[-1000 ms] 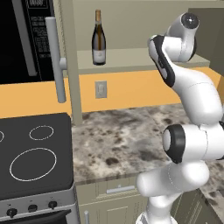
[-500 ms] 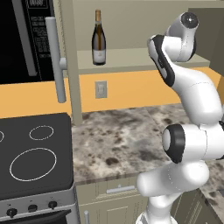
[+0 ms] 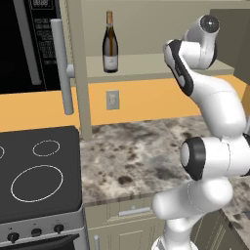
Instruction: Open the cabinet directly in front. Then move the wine and the cup to the dining counter with the jar on it.
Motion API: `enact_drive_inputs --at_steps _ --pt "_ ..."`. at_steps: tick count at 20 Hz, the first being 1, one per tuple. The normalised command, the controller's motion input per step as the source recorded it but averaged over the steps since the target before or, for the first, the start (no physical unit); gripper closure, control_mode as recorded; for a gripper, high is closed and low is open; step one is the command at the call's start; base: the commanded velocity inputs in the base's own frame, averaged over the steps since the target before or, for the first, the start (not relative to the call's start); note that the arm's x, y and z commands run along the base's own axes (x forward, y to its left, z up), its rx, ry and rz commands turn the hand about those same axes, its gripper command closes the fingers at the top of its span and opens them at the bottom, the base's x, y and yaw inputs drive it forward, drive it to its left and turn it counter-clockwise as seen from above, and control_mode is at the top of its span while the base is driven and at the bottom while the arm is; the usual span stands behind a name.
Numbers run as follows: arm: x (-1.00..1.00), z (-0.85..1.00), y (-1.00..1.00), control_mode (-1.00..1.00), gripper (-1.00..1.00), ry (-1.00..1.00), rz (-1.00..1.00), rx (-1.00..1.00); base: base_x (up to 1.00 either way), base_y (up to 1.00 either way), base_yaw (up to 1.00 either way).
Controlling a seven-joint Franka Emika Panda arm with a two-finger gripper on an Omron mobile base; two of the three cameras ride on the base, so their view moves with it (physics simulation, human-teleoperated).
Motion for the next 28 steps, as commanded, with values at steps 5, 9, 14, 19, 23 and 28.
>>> enact_drive_inputs --at_steps 5,9,14,19,23,28 --pt "0.16 -0.01 0.0 -1.0 -1.0 0.0 0.0 0.0 0.0 0.0 0.0" --pt "0.17 -0.06 0.0 -1.0 -1.0 0.0 0.0 0.0 0.0 0.0 0.0" --pt "0.16 -0.04 0.0 -1.0 -1.0 0.0 0.0 0.0 0.0 0.0 0.0" --pt "0.22 -0.08 0.0 -1.0 -1.0 0.0 0.0 0.0 0.0 0.0 0.0" --pt "0.26 -0.09 0.0 -1.0 -1.0 0.0 0.0 0.0 0.0 0.0 0.0" --pt "0.29 -0.05 0.0 -1.0 -1.0 0.0 0.0 0.0 0.0 0.0 0.0"
